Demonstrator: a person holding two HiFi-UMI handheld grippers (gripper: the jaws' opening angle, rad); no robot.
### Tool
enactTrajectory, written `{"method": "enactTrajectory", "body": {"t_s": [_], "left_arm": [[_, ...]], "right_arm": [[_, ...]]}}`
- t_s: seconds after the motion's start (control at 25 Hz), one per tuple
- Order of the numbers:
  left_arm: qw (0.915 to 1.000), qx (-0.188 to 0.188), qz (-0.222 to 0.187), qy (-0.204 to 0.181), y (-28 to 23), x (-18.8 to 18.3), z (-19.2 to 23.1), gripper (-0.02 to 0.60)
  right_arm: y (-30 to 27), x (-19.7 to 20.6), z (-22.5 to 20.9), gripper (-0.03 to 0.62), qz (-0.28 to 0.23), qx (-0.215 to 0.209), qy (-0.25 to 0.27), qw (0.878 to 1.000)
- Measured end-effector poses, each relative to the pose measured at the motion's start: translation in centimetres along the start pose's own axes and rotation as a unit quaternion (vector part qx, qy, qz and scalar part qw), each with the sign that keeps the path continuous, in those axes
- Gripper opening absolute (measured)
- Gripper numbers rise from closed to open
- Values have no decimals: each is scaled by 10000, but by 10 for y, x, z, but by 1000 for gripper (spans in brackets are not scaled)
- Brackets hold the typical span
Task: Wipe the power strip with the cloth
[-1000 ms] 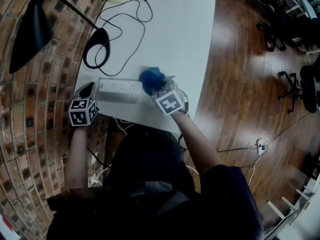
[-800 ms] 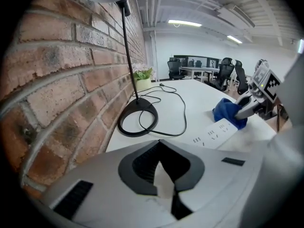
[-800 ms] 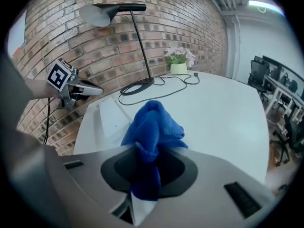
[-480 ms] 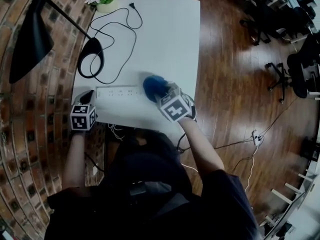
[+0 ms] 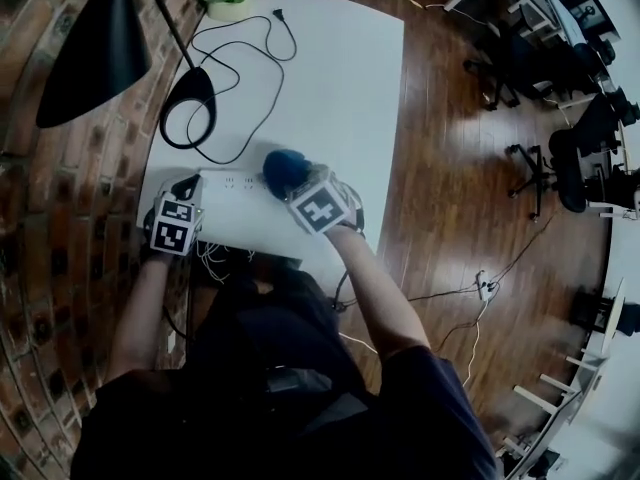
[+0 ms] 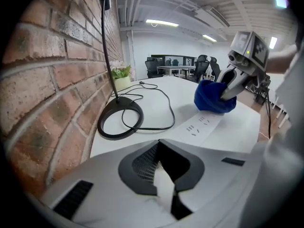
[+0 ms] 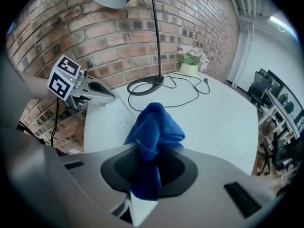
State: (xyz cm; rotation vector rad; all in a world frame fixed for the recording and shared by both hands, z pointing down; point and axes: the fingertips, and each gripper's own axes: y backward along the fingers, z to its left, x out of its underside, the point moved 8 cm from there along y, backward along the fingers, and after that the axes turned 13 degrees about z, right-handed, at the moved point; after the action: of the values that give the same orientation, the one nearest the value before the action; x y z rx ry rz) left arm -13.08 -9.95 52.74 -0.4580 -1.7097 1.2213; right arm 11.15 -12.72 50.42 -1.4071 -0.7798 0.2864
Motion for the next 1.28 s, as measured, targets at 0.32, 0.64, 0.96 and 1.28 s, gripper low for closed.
{"method": "enactTrajectory", "body": {"t_s": [0.32,0.64,0.96,1.28], "left_arm": [[9998,166,-81,-97,-1,1,2,6],[9991,310,-263,99,-10,9,12,8],[9981,445,-306,283,-7,11,14,8],[9966,571,-417,430,-11,17,16,8]], "right_arm": [[-17,-16,10,72,201,243,189,9993],[-25,-35,32,58,440,480,674,9956],[-31,-46,41,58,112,-48,124,9998],[-42,-76,62,60,-81,-266,218,9994]]}}
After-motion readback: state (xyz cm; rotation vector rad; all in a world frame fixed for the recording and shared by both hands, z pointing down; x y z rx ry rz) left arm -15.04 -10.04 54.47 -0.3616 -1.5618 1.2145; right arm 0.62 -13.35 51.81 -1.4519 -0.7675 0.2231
